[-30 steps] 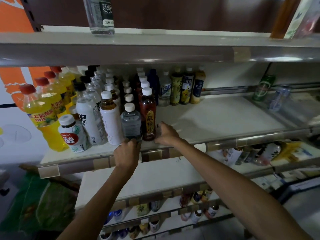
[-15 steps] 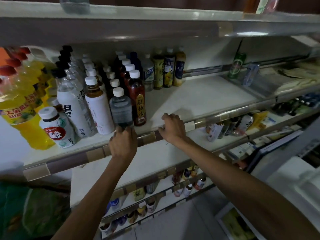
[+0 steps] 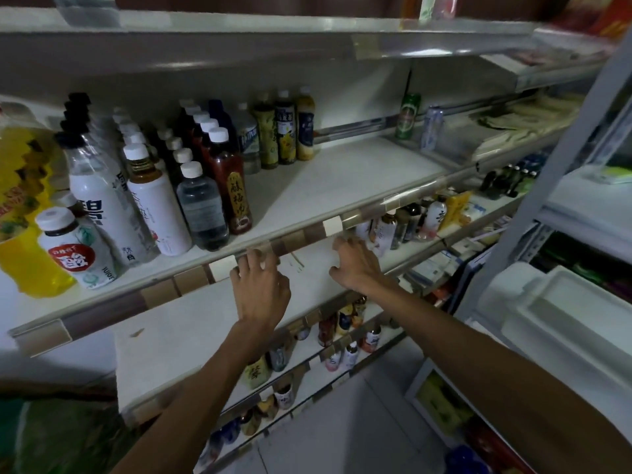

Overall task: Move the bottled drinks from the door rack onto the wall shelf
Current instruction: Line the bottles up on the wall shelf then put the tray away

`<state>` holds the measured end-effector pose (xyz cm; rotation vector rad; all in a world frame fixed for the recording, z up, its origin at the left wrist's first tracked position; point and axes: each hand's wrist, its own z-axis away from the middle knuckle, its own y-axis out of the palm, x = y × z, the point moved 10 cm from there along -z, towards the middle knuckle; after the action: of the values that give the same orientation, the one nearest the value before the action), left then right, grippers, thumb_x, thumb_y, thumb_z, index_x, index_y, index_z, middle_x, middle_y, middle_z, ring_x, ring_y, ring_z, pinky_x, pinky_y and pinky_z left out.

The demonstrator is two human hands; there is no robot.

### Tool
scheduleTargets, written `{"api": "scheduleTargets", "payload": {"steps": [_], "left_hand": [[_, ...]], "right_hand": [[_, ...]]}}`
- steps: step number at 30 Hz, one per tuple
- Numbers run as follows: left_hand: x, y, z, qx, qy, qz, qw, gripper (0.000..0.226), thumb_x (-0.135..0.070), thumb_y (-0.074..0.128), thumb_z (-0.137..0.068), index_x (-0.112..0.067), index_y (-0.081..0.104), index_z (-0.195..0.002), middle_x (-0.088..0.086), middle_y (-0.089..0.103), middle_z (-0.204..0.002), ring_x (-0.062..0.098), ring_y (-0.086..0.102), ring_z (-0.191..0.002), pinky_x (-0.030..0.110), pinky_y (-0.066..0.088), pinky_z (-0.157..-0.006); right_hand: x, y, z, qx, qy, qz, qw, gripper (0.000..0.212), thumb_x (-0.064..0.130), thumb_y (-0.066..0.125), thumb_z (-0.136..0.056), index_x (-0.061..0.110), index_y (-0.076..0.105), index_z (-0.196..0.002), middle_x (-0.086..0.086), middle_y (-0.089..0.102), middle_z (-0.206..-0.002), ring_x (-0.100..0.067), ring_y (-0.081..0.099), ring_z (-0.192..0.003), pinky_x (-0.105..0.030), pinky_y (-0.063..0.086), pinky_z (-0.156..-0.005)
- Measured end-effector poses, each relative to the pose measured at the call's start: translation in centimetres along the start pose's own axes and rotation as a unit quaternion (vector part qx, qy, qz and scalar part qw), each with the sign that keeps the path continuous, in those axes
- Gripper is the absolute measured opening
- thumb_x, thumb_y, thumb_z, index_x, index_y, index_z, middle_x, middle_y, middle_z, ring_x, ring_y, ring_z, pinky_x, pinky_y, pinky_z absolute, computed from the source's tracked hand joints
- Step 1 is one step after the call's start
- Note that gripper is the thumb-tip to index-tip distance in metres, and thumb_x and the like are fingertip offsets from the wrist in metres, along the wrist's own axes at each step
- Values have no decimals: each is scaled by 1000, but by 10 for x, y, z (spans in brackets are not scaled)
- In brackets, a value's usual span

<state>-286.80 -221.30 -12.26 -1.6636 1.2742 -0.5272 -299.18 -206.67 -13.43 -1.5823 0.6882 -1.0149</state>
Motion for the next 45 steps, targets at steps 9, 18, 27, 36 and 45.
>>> {"api": "scheduleTargets", "payload": {"steps": [9, 18, 27, 36, 45], "left_hand": [[-116, 67, 98, 177, 127, 59, 974, 27, -26, 52, -87, -12, 62, -107, 11, 60, -109, 34, 55, -104, 42, 39, -89], [-252, 82, 171, 214, 321, 111, 916, 16, -20, 53, -91, -13, 67, -89, 5, 66, -76, 27, 64, -71, 31, 36, -60], [-333, 111, 213, 294, 392, 196, 849, 32, -31, 27, -100, -18, 41, -74, 0, 46, -63, 28, 54, -58, 35, 43, -54], [-340, 207, 242, 506, 385, 156, 756, 26, -18, 37, -102, -11, 40, -77, 4, 46, -76, 23, 49, -78, 26, 32, -62], [-327, 290, 288, 655, 338, 21, 676, 40, -26, 40, -99, 1, 52, -127, 17, 54, -131, 31, 54, -115, 32, 45, -95]], "right_hand": [[-126, 27, 123, 28, 109, -48, 993, 54, 28, 70, -81, 10, 49, -127, -17, 51, -127, -36, 50, -117, -41, 49, -91], [-248, -2, 249, 13, 238, -32, 971, 41, 24, 60, -89, 7, 49, -126, -14, 54, -121, -34, 52, -111, -37, 46, -85], [-320, 0, 323, 14, 360, -46, 932, 45, 24, 60, -86, 12, 46, -127, -16, 51, -123, -35, 50, -113, -37, 43, -80], [-354, 57, 360, 47, 461, -92, 881, 61, 29, 70, -83, 8, 44, -133, -13, 54, -125, -32, 55, -114, -38, 50, -89], [-353, 146, 398, 129, 531, -166, 821, 51, 26, 65, -86, 8, 48, -130, -14, 59, -125, -31, 59, -110, -40, 52, -92]]}}
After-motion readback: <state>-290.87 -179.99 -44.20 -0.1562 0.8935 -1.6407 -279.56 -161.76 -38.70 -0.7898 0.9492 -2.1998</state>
